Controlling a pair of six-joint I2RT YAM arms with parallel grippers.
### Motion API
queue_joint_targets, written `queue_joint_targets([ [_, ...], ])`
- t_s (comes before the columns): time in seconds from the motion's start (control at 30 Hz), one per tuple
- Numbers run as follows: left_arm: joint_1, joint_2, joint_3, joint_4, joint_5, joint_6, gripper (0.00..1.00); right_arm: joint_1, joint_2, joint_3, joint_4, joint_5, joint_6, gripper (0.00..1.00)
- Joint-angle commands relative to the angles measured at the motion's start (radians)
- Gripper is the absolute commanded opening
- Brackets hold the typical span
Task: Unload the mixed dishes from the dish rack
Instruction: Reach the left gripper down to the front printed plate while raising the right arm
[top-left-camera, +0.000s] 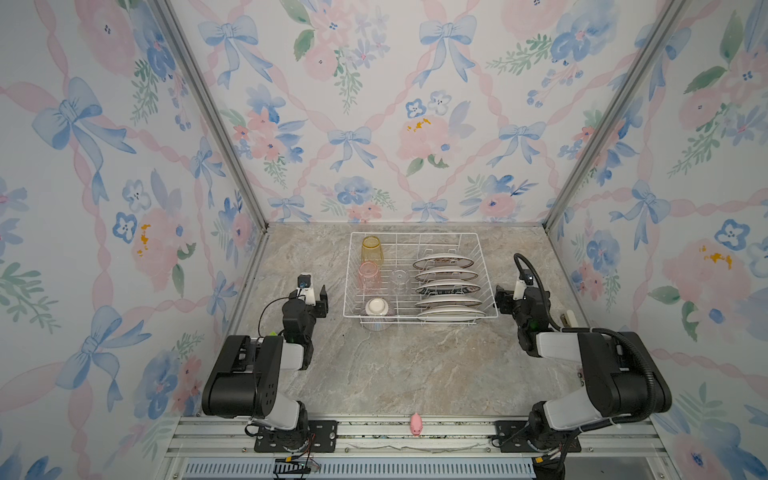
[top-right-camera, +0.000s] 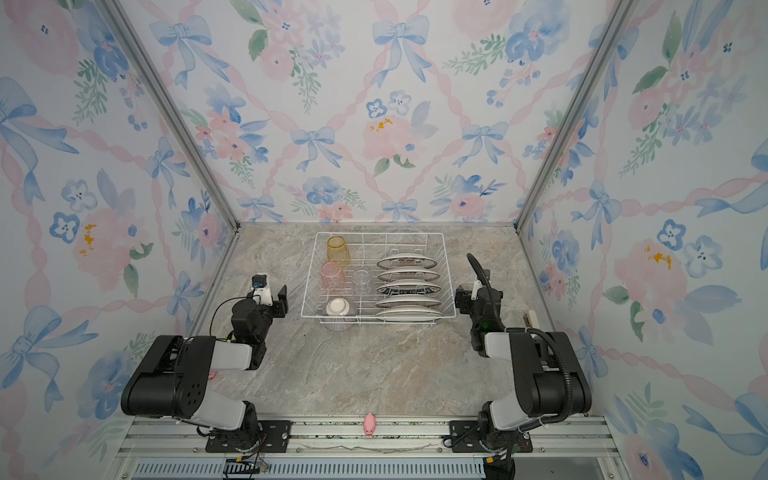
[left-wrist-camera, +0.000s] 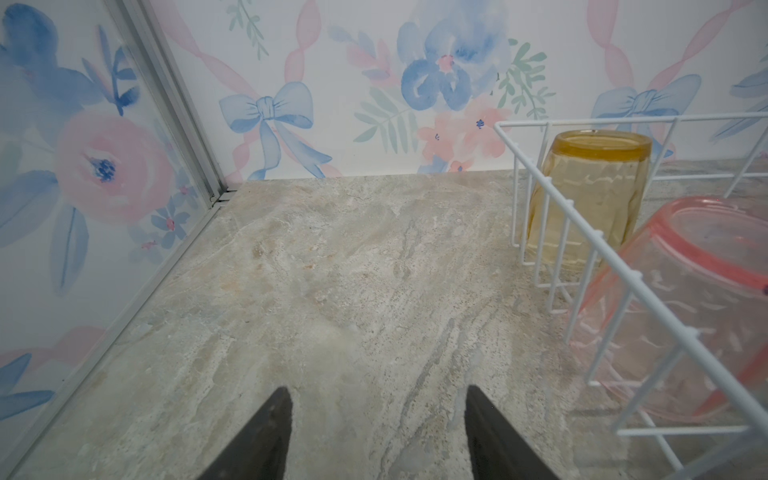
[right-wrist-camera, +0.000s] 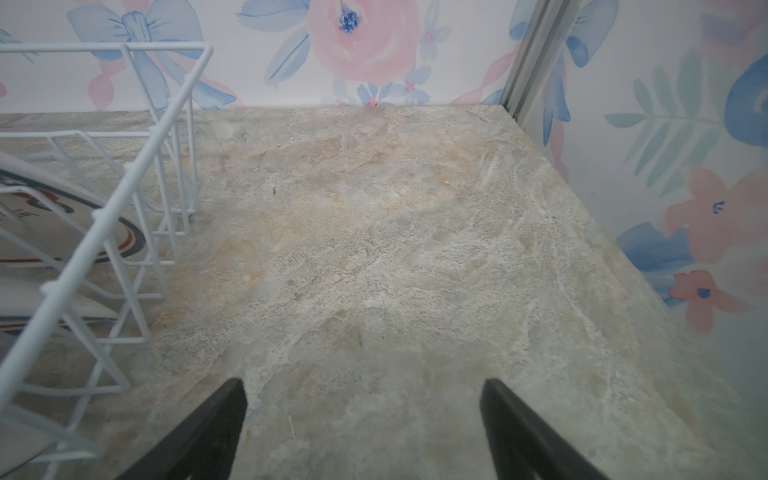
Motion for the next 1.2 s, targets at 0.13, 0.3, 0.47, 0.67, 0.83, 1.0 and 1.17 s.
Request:
queue_joint_targets([
  [0.13,-0.143,-0.280,0.079,-0.309,-0.123,-0.047,0.55,-0.045,-0.192,0.071,-0.233,-0.100,0.065,0.84],
  [0.3,-0.365,-0.364,0.209,-0.529,-0.217,-0.022,0.55,-0.041,-0.302,0.198,-0.504,-0.117,0.130,0.79],
  [0.47,-0.548,-0.300,0.344,-0.643,-0.294,0.065,0.46,0.017,-0.389,0.320,-0.747,-0.188,0.073,0.75],
  [0.67,-0.623,-0.127,0.517,-0.683,-0.322,0.225,0.38,0.075,-0.476,0.362,-0.861,-0.155,0.078,0.76],
  [0.83,-0.637,-0.003,0.650,-0.710,-0.105,0.344,0.42,0.111,-0.519,0.360,-0.852,-0.203,0.118,0.75],
  [1.0,-0.625,0.113,0.843,-0.861,0.039,0.391,0.39,0.139,-0.533,0.377,-0.850,-0.205,0.133,0.74],
  [1.17,-0.623,0.229,1.026,-1.036,0.135,0.453,0.34,0.144,-0.541,0.378,-0.833,-0.215,0.143,0.75],
])
